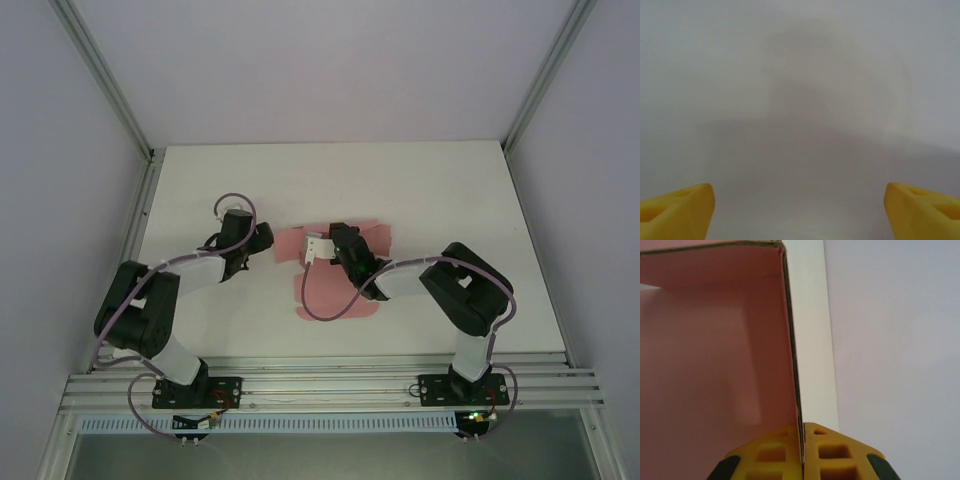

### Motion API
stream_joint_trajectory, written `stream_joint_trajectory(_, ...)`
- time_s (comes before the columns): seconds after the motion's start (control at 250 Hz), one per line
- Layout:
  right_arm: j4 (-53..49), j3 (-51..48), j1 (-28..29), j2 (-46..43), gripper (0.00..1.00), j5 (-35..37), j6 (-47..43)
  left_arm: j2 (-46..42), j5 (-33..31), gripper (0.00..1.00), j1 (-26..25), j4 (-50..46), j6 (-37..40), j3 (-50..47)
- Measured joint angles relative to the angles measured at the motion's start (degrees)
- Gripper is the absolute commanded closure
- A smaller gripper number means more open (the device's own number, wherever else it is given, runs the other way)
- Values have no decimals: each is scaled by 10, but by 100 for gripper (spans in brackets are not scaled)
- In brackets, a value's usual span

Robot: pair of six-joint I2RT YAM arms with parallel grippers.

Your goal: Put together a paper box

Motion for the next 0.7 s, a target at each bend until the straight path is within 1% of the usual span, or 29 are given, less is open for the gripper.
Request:
stream_joint_trajectory(0.044,6,-2,0,0,100,2,2,9,17,19,0,14,3,-1)
stream_joint_trajectory(0.152,13,-9,2,-2,100,5,9,12,78,31,0,62,16,-14)
stream_joint_trajectory(0.399,6,-34,13,-32,99,8,33,24,252,42,-8,159,52,-46)
stream_joint_trajectory(0.519,-9,-37,15,-44,98,7,39,28,314,44,-17,198,56,-75)
stream_joint_trajectory(0.699,-24,-50,20,-65,98,7,44,24,363,43,-40,220,66,-91)
